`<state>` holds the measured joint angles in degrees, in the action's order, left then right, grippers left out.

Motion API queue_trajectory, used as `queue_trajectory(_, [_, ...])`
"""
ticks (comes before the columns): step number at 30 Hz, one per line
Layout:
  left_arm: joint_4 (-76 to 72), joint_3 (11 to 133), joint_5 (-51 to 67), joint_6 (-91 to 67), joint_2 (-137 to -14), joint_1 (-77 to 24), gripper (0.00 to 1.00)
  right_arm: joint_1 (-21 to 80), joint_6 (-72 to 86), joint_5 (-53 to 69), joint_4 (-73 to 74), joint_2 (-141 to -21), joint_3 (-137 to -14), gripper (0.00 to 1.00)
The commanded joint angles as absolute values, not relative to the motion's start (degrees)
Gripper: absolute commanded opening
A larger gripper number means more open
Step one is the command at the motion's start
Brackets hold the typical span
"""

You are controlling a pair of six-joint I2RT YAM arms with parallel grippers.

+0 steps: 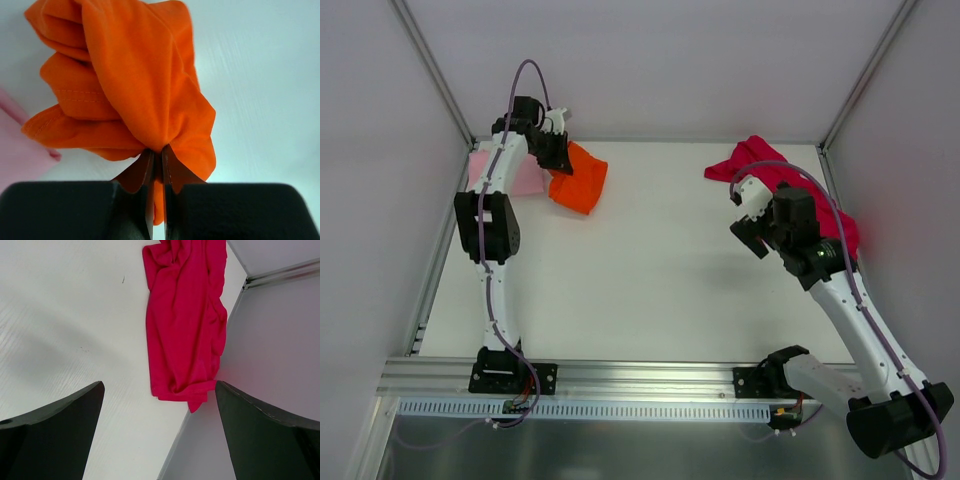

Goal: Fold and stack the t-shirts
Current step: Put the neatly folded tshirt into the corner of the board with the left arm

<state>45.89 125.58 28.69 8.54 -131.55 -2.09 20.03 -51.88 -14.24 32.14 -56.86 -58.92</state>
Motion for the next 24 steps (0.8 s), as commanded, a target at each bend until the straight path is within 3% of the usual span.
queue_trajectory(1, [45.35, 129.02, 24.97, 11.25, -130.78, -0.35, 0.0, 20.3, -51.15, -14.15, 30.76, -54.93, -58.27, 1.0])
queue_trajectory(24, [37.71, 129.11, 17.67, 13.89, -124.72, 8.08, 0.0, 20.3, -50.63, -12.39, 32.87, -52.56, -53.0, 1.0])
